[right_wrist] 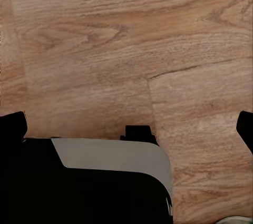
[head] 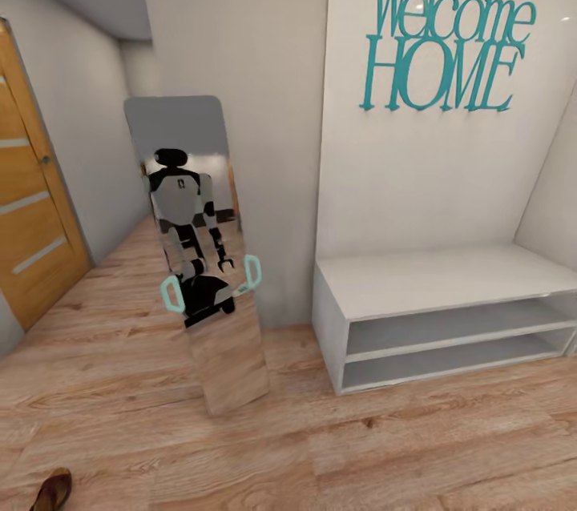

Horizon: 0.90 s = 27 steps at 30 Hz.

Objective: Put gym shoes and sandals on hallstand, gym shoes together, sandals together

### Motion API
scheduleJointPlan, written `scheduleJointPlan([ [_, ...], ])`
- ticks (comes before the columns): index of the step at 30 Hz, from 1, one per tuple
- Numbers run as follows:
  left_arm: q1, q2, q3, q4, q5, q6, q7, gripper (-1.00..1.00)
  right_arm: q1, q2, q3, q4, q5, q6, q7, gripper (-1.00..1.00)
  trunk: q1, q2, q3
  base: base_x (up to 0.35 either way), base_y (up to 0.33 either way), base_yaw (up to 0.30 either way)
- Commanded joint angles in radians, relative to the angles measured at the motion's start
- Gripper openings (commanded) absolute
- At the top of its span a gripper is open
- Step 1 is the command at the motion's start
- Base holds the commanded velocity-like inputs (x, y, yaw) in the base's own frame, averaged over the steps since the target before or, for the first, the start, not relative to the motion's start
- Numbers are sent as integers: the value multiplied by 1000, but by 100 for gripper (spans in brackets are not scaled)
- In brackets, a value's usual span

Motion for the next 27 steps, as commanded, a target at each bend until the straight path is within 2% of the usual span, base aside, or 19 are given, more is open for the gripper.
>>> scheduleJointPlan([
  [1,-1,0,-1,1,0,-3,0,100,0,0,-1,0,0,-3,-1,100,-1,-1,-1,-320,0,191],
  [17,-1,0,0,1,0,-3,0,100,0,1,-1,1,-3,-3,-3,100,-1,-1,-1,-317,0,276],
  [27,-1,0,1,1,1,-2,0,100,0,1,-1,1,-3,-3,-3,100,-1,-1,-1,-48,0,292],
])
